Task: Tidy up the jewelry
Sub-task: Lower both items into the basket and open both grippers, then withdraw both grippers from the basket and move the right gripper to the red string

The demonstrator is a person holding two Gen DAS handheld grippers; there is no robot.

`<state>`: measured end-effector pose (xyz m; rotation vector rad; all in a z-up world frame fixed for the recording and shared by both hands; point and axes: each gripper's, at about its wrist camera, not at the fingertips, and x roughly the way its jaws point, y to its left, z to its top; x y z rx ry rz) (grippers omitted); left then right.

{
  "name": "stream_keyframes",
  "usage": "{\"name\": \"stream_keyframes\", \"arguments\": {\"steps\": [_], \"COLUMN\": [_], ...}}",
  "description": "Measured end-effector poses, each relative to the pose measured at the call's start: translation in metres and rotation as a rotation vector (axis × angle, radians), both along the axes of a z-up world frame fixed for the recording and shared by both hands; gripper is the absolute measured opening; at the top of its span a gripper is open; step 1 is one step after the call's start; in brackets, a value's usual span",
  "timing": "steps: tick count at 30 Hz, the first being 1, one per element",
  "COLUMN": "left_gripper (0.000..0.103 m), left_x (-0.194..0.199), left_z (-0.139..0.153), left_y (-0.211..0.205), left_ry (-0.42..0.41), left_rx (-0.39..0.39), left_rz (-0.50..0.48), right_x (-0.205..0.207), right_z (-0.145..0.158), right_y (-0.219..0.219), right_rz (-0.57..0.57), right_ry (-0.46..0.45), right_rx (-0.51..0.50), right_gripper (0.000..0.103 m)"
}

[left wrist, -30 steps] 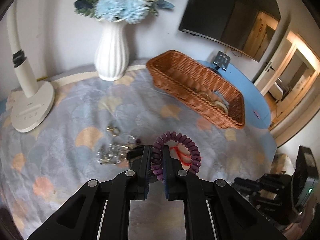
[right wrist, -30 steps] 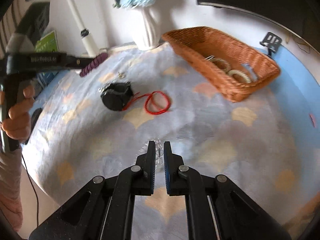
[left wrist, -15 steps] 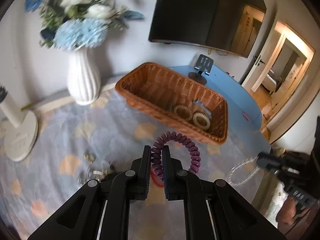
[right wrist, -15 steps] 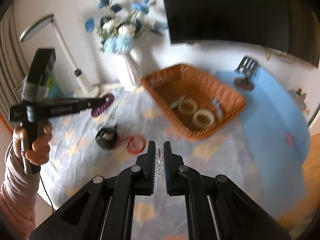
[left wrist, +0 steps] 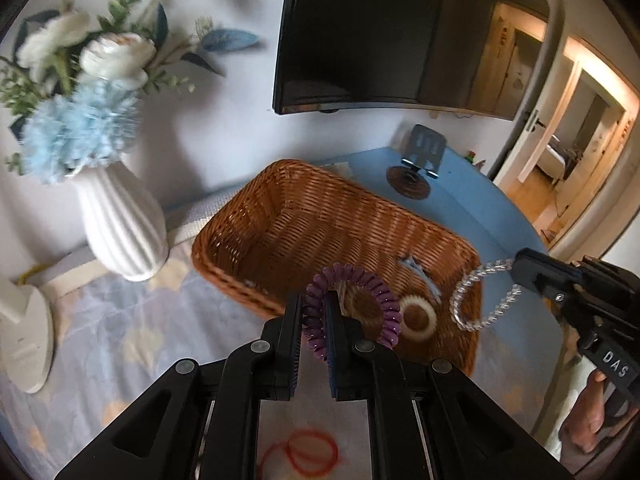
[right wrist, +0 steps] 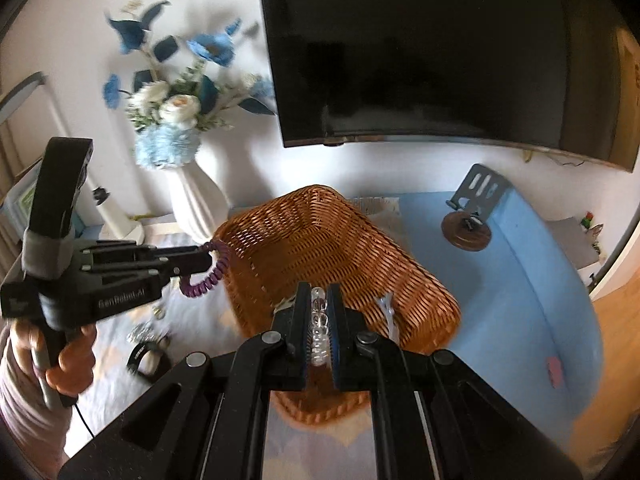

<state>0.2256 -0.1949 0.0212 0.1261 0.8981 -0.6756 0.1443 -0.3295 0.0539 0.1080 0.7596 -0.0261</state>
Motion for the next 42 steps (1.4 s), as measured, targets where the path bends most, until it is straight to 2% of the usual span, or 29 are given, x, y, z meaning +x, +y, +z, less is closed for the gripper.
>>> {"name": "stream_keyframes", "arguments": {"steps": [10,15,20,22,24,26,31,33,37,39,40,41,42], "left_gripper": [0.01,0.01,0.011,0.015,0.021,0.028,0.029,0.029,0.029,0.034,0.044,0.048,0.048], "left_x": [0.055,0.065,0.061,0.057,0.05,0.043,0.017,0.005,-0.024,-0.039,-0.045,-0.054,-0.061], "left_z": [-0.039,-0.053,-0.055,-0.051,-0.043,-0.032,0.004,0.016,0.041,0.051,0.055,0.059,0.063], "left_y": [-0.04,-0.053,-0.061,-0.06,-0.056,-0.049,-0.023,-0.011,0.023,0.045,0.056,0.07,0.081], "left_ry": [0.045,0.06,0.036,0.016,0.005,-0.008,-0.045,-0.063,-0.108,-0.121,-0.128,-0.146,-0.161], "left_rx": [0.052,0.071,0.084,0.086,0.076,0.058,-0.01,-0.022,-0.04,-0.052,-0.057,-0.064,-0.066], "left_rz": [0.071,0.076,0.073,0.08,0.074,0.074,0.074,0.078,0.089,0.096,0.101,0.111,0.119], "right_x": [0.076,0.085,0.082,0.078,0.07,0.059,0.027,0.013,-0.016,-0.03,-0.036,-0.042,-0.048], "right_z": [-0.051,-0.071,-0.068,-0.064,-0.055,-0.044,-0.011,-0.001,0.019,0.027,0.029,0.031,0.032], "right_y": [-0.012,-0.028,-0.04,-0.045,-0.048,-0.049,-0.031,-0.02,0.007,0.022,0.029,0.038,0.045], "right_rz": [0.007,-0.033,-0.043,-0.05,-0.064,-0.075,-0.054,-0.047,-0.019,-0.007,-0.003,0.004,0.011], "right_ry": [0.1,0.141,0.135,0.122,0.103,0.082,0.025,0.012,-0.019,-0.034,-0.039,-0.043,-0.047], "right_rx": [0.027,0.016,0.052,0.074,0.083,0.085,0.072,0.05,0.047,0.039,0.036,0.038,0.045], "right_gripper": [0.009,0.009,0.01,0.013,0.024,0.028,0.029,0.033,0.034,0.034,0.034,0.034,0.034]}}
